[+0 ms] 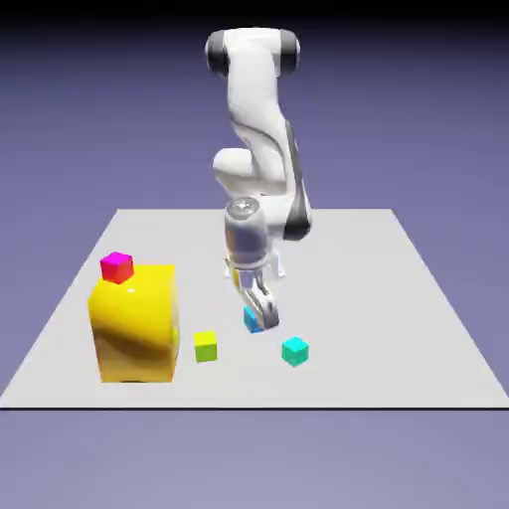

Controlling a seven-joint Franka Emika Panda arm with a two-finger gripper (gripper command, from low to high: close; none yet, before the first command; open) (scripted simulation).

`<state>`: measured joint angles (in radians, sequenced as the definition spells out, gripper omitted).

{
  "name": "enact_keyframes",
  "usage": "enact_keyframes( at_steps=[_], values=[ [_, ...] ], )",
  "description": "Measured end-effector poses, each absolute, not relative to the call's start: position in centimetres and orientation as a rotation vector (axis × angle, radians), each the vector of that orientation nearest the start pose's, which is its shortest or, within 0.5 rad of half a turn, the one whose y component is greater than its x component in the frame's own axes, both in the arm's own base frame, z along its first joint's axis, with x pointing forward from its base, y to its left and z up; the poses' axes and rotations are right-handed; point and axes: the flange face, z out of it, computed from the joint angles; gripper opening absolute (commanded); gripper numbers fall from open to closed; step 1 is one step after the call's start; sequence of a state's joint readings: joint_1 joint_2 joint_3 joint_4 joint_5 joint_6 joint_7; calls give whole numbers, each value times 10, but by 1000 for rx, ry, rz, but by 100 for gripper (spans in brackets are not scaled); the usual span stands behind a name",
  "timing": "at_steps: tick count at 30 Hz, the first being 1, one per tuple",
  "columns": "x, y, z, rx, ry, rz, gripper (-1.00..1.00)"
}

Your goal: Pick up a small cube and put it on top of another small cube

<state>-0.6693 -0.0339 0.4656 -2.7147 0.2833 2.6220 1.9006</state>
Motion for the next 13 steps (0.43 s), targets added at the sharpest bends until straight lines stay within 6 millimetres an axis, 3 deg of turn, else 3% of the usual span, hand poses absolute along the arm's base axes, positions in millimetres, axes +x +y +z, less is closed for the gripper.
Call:
enact_keyframes(
  at_steps=[2, 4, 10, 11, 13],
  values=[
    [370, -137, 240, -817, 2953, 196, -100],
    [369, -138, 242, -786, 2957, 197, -100],
    [372, -132, 180, -785, 2957, 197, -100],
    [371, -131, 172, -786, 2957, 197, 100],
    [371, -131, 172, -786, 2958, 198, 100]
  ],
)
